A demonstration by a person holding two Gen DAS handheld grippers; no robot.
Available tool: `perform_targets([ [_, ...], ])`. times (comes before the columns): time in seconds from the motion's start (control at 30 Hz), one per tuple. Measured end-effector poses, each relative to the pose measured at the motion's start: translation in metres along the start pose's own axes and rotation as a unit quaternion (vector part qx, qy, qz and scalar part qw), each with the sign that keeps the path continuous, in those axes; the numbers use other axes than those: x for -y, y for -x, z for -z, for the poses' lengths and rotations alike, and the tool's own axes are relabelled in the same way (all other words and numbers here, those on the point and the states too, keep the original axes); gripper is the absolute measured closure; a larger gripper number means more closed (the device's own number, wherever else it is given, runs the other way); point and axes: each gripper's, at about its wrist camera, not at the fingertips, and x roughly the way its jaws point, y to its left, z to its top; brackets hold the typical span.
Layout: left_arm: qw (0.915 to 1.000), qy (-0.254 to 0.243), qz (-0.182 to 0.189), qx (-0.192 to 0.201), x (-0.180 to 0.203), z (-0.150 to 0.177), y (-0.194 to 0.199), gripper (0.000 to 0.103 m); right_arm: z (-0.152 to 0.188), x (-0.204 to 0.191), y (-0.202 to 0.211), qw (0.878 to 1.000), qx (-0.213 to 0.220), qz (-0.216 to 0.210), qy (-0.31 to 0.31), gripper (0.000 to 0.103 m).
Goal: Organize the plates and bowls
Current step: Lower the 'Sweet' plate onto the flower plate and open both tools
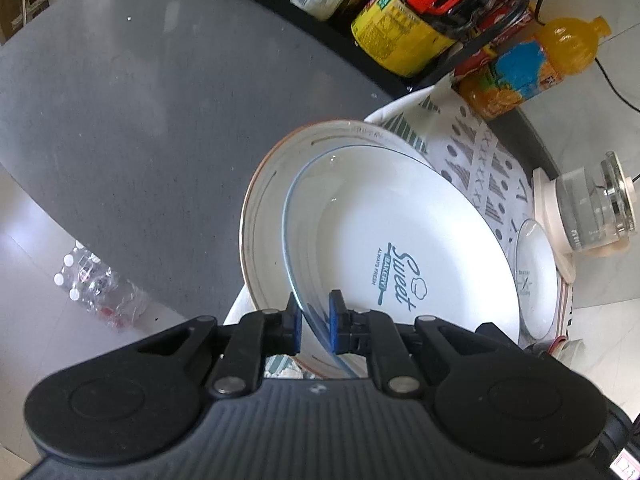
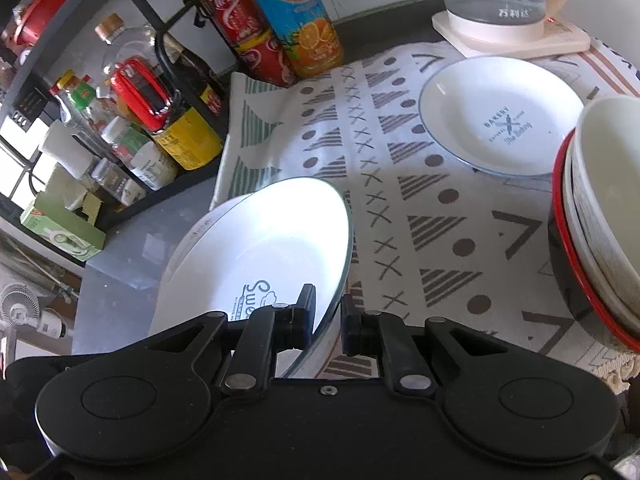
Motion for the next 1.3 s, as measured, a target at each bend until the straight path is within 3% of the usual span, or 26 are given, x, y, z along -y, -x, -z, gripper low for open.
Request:
perform_targets([
  [0.6, 0.9993, -0.011, -0.031, -0.02, -0.001, -0.014, -0.003, 0.09, -0.006, -0.001, -0.012, 0.999, -0.037, 0.005, -0.005, 0.096],
  [0.83, 0.9986, -0.034, -0.039, -0.004, 0.007, -0.025, 0.011, 0.089, -0.005, 0.003, -0.018, 0.999, -0.047, 0.012, -0.016, 0.095],
  [1.03, 0.996, -0.061, -0.061, 0.024, 0.012, -0.033, 0.016, 0.069, -0.004, 0.005, -0.023, 0.999, -0.05, 0.01, -0.015, 0.094],
  [1.3, 0.996, -0.028, -0.084, 0.008, -0.005, -0.034, -0.006, 0.067, -0.001, 0.002, -0.034, 0.998, -0.066, 0.012, -0.01, 0.092],
])
